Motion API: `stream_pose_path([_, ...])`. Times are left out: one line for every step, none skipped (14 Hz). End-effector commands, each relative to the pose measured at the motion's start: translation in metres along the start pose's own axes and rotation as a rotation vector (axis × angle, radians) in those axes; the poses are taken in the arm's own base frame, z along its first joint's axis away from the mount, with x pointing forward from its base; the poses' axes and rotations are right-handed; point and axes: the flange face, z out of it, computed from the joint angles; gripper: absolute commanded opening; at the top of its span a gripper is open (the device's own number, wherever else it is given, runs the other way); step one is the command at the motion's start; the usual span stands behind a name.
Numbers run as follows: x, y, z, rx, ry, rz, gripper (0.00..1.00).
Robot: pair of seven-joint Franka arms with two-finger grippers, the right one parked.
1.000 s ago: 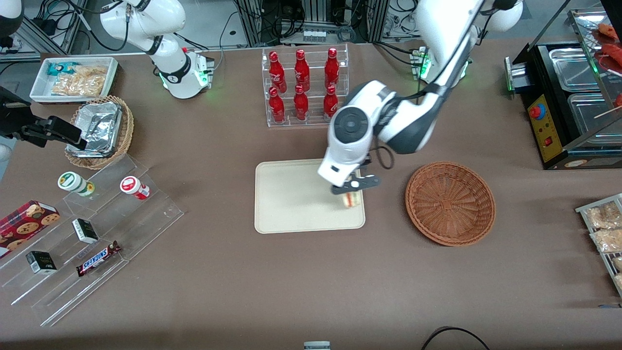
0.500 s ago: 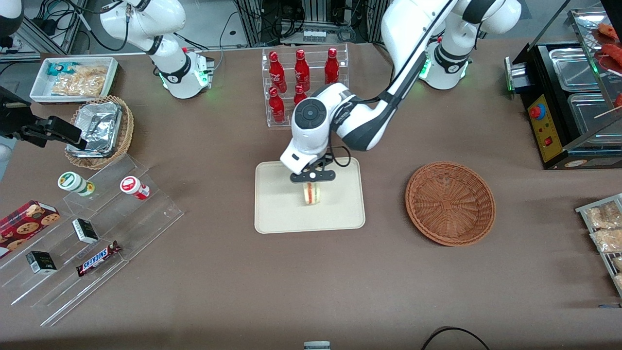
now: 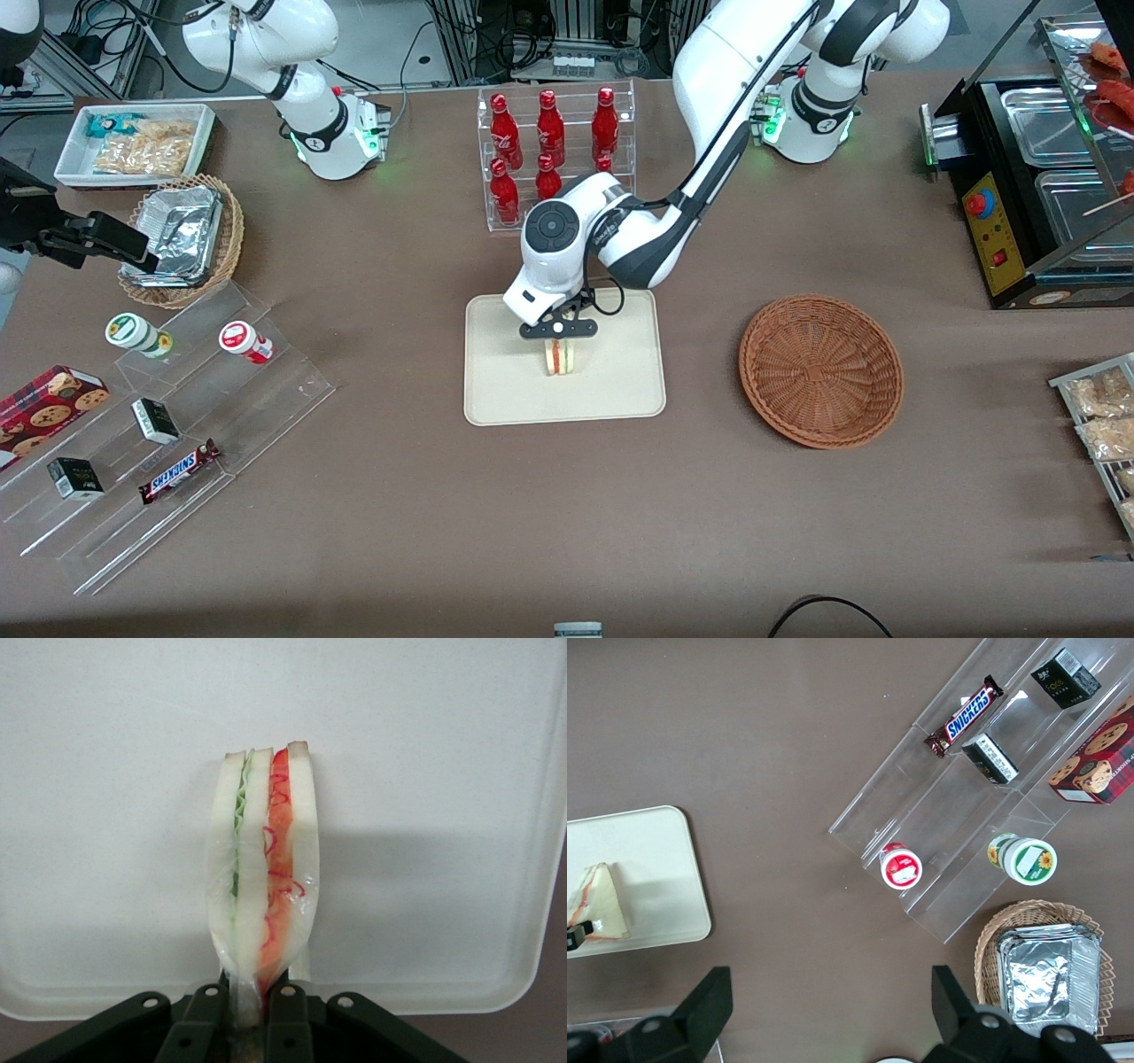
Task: Place sandwich from basket to tray
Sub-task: 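Lower the sandwich onto the tray and open the left gripper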
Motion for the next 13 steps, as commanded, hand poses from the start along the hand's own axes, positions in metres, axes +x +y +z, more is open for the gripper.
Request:
stream_pose_path([0.005, 0.006, -0.002, 0.007, 0.035, 0.012, 0.12])
stream_pose_path([0.004, 0.005, 0.0, 0.01, 0.033, 0.012, 0.12])
stream_pose_path([0.004, 0.005, 0.0, 0.01, 0.033, 0.01, 0.2])
stream_pose_path([0.004, 0.005, 0.001, 0.011, 0.032, 0.005, 0.54])
stream_pose_path([0.005, 0.005, -0.002, 0.01, 0.034, 0.003, 0.78])
stream_pose_path([0.008, 0.001, -0.007, 0.011, 0.036, -0.004, 0.95])
stream_pose_path([0.008, 0.002, -0.01, 0.009, 0.038, -0.004, 0.99])
stream_pose_path([0.009, 0.0, -0.016, 0.012, 0.039, -0.007, 0.99])
stream_pose_path([0.008, -0.001, -0.032, 0.011, 0.043, -0.008, 0.99])
stream_pose_path([0.007, -0.005, -0.052, 0.021, 0.041, -0.012, 0.99])
stream_pose_path([0.011, -0.015, -0.074, 0.032, 0.04, -0.034, 0.99])
stream_pose_path([0.018, -0.031, -0.104, 0.055, 0.044, -0.064, 0.99])
stream_pose_path([0.02, -0.047, -0.131, 0.087, 0.034, -0.089, 0.99])
